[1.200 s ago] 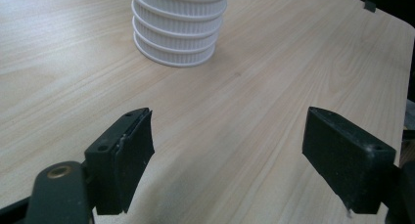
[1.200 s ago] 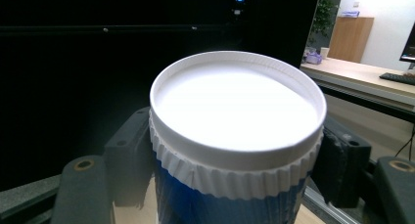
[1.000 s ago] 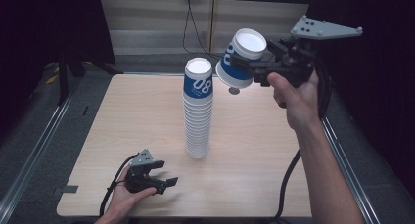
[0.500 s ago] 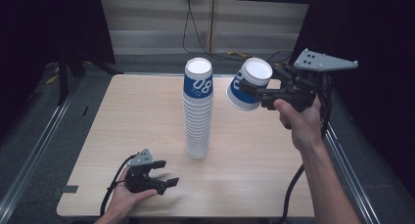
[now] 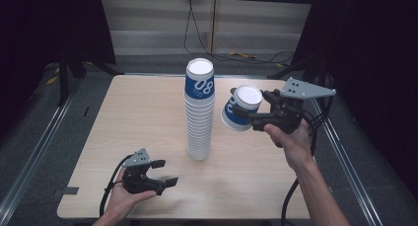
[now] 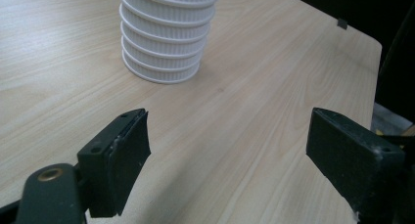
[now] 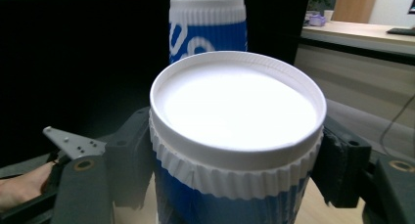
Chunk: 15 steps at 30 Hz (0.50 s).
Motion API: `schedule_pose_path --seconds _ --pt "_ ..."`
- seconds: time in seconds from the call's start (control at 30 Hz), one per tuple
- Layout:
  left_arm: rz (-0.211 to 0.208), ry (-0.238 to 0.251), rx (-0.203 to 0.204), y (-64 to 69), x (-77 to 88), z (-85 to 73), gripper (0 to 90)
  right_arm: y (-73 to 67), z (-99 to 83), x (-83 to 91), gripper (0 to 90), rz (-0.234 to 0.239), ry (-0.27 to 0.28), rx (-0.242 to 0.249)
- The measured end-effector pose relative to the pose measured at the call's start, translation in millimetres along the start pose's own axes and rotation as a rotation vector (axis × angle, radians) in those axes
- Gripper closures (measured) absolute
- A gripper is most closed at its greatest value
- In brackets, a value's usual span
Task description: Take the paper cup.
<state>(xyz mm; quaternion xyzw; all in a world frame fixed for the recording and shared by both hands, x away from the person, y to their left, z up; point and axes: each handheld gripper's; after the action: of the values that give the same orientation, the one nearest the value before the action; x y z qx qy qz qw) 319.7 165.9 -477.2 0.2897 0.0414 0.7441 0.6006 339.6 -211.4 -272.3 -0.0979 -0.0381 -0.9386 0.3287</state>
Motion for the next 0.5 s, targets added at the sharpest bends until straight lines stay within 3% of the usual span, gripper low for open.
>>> schedule_pose_path --seconds 0.17,0.37,0.43,0.5 --pt "0.005 0.016 0.022 -5.4 1.9 5.6 15.9 -4.5 -23.7 -6.5 27.9 0.024 -0.018 -0.017" --pt "0.009 0.005 -0.041 2.0 2.4 24.6 18.5 -13.0 -43.6 -13.0 27.9 0.050 -0.048 -0.022" --pt "0.004 0.004 -0.058 5.4 0.5 32.3 18.5 -14.3 -51.6 -16.7 27.9 0.036 -0.067 -0.016" --pt "-0.001 0.018 -0.078 8.9 -1.1 40.0 18.3 -12.6 -60.0 -19.7 27.9 0.043 -0.073 -0.040"
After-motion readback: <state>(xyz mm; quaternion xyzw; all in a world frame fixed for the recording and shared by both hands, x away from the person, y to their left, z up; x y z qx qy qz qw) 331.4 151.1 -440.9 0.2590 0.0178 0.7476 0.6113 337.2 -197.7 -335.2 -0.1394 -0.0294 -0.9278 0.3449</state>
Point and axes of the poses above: each handheld gripper's, and its own axes: x roughly backward along the jaws, z roughly out of its top, y roughly to its right, and after that the axes turned 14 degrees about -z, right-handed
